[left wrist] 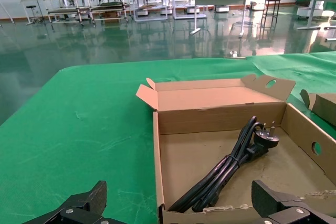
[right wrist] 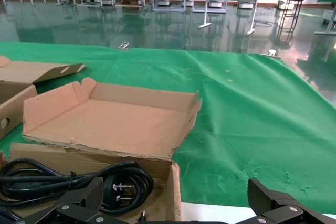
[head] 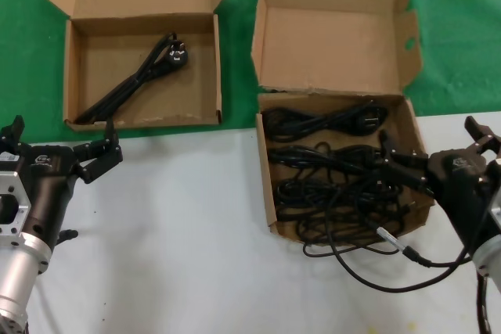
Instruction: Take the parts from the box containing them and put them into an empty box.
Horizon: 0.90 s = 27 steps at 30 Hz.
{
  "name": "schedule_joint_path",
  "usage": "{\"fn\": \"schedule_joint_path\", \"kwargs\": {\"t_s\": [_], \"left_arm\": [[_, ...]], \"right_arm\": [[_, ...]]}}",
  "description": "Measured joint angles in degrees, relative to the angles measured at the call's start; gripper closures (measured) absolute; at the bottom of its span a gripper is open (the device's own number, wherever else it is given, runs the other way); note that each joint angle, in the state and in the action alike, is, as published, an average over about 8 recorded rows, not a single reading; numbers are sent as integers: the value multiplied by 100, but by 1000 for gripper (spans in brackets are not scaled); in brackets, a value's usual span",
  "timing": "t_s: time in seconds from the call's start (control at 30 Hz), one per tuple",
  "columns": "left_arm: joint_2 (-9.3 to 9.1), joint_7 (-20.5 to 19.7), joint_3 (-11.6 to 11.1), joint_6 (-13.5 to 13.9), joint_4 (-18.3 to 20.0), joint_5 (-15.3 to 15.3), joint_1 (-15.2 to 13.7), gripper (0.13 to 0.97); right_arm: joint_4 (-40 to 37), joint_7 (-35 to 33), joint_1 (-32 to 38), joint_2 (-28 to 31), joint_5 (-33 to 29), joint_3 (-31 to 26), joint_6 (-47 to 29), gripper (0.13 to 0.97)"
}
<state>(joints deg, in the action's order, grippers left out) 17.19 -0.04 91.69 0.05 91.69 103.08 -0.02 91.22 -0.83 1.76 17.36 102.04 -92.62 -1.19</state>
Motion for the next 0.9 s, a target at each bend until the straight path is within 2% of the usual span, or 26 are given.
{"fn": "schedule_joint_path", "kwargs": {"t_s": [0.9], "left_arm": [[0, 0, 0, 0, 0, 0, 0, 132]], "right_arm": [[0, 0, 0, 0, 0, 0, 0, 129]]}}
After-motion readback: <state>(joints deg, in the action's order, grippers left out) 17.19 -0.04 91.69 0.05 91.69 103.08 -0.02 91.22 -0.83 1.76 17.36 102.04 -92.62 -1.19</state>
